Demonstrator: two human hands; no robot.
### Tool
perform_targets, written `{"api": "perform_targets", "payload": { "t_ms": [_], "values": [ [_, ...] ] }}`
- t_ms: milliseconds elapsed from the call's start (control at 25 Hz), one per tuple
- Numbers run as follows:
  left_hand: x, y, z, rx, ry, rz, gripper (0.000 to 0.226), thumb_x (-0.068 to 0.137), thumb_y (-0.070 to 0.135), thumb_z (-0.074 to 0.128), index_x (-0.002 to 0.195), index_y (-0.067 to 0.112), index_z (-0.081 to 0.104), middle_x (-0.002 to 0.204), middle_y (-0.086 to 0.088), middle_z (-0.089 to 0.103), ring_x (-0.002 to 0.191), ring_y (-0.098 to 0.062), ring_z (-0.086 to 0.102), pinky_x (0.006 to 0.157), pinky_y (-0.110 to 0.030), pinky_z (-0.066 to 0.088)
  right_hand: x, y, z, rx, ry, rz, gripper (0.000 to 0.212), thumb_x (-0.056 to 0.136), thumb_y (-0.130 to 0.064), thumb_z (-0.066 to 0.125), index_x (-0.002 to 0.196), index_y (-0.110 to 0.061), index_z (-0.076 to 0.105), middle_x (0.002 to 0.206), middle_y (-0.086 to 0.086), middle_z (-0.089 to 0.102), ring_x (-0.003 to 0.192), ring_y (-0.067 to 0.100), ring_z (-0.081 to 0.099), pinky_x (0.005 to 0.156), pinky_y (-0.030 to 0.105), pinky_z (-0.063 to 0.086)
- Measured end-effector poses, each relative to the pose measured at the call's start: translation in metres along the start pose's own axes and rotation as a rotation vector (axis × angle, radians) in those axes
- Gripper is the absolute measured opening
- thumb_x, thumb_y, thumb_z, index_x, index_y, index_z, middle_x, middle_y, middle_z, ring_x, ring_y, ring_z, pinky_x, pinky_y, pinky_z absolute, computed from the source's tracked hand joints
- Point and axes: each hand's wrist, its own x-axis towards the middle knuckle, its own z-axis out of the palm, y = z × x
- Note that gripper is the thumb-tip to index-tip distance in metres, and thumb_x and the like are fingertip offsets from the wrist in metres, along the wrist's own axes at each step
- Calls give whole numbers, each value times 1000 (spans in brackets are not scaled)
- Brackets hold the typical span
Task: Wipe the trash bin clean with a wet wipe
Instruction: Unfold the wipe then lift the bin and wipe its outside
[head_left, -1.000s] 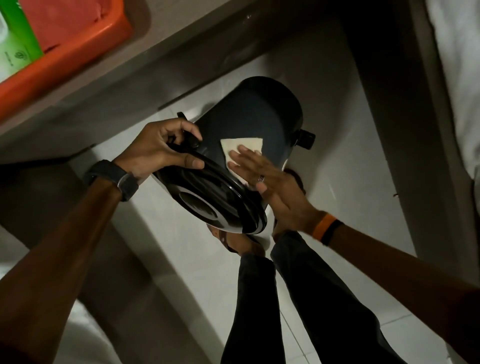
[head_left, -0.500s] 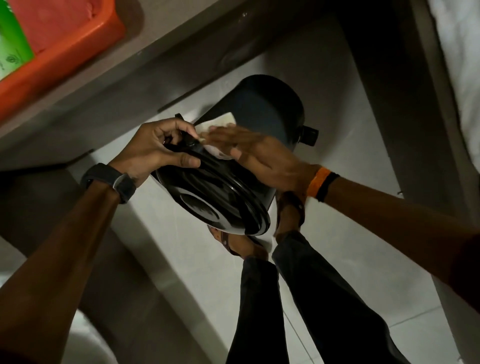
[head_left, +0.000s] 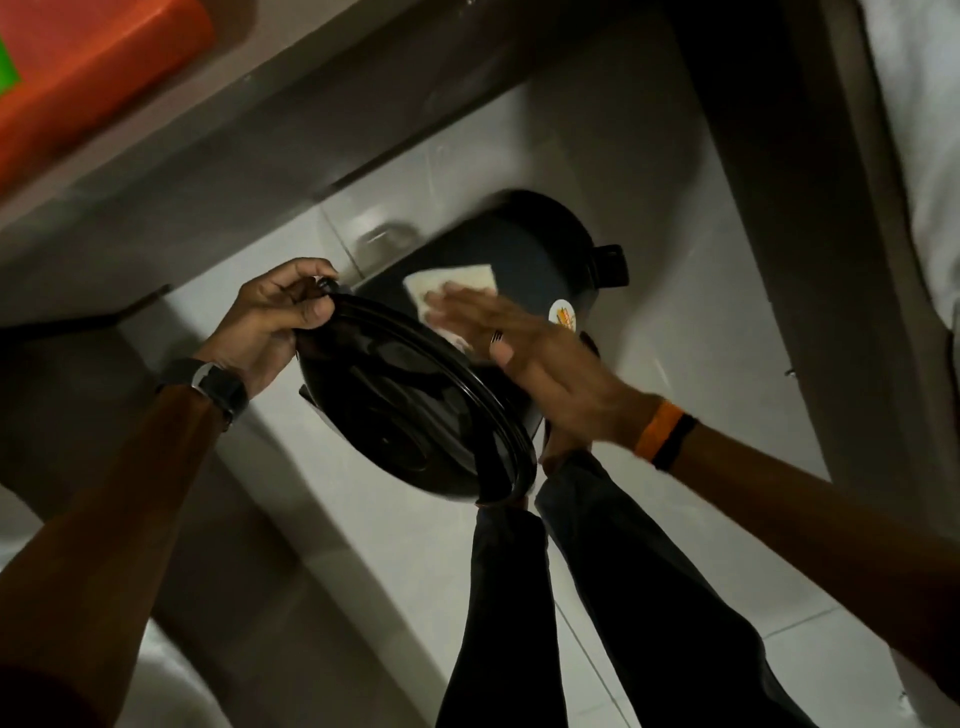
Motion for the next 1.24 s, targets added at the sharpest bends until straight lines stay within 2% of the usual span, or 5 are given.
{"api": "perform_targets", "payload": {
  "t_ms": [160, 480, 640, 800, 1240],
  "values": [
    [6, 3, -2, 2, 30, 14, 29, 93, 0, 53, 100, 25, 65, 91, 4, 66, 84, -10, 66, 77, -19, 56, 32, 44, -53, 173, 369, 667, 50, 113, -28, 29, 160, -16, 35, 169, 3, 33, 159, 17, 28, 132, 43, 19],
    [10, 8, 4, -154, 327, 105, 19, 93, 31, 64, 109, 22, 59, 113, 3, 65, 103, -12, 66, 85, -25, 59, -23, -7, 13, 336, 325, 235, 46, 110, -44, 25, 155, -52, 29, 171, -12, 26, 162, 15, 20, 131, 50, 20],
    [13, 20, 70, 723, 796, 686, 33, 102, 32, 49, 130, 15, 58, 117, -5, 57, 113, -20, 54, 107, -26, 39, 8, 13, -7, 301, 456, 474, 53, 110, -33, 25, 163, -29, 22, 174, -1, 19, 162, 17, 15, 133, 39, 14],
    [12, 37, 132, 1245, 345, 1169, 34, 102, 26, 52, 80, 7, 72, 85, -10, 70, 91, -28, 65, 102, -51, 43, 44, 15, -27, 343, 448, 494, 54, 112, -34, 27, 163, -18, 27, 173, 2, 23, 162, 16, 18, 134, 41, 12],
    [30, 59, 92, 807, 473, 384, 46, 89, 36, 62, 48, 18, 48, 44, 10, 48, 47, -1, 40, 53, -21, 39, -40, -13, 53, 260, 305, 133, 50, 109, -51, 21, 159, -51, 18, 171, -24, 16, 162, 3, 7, 133, 38, 13]
  ]
}}
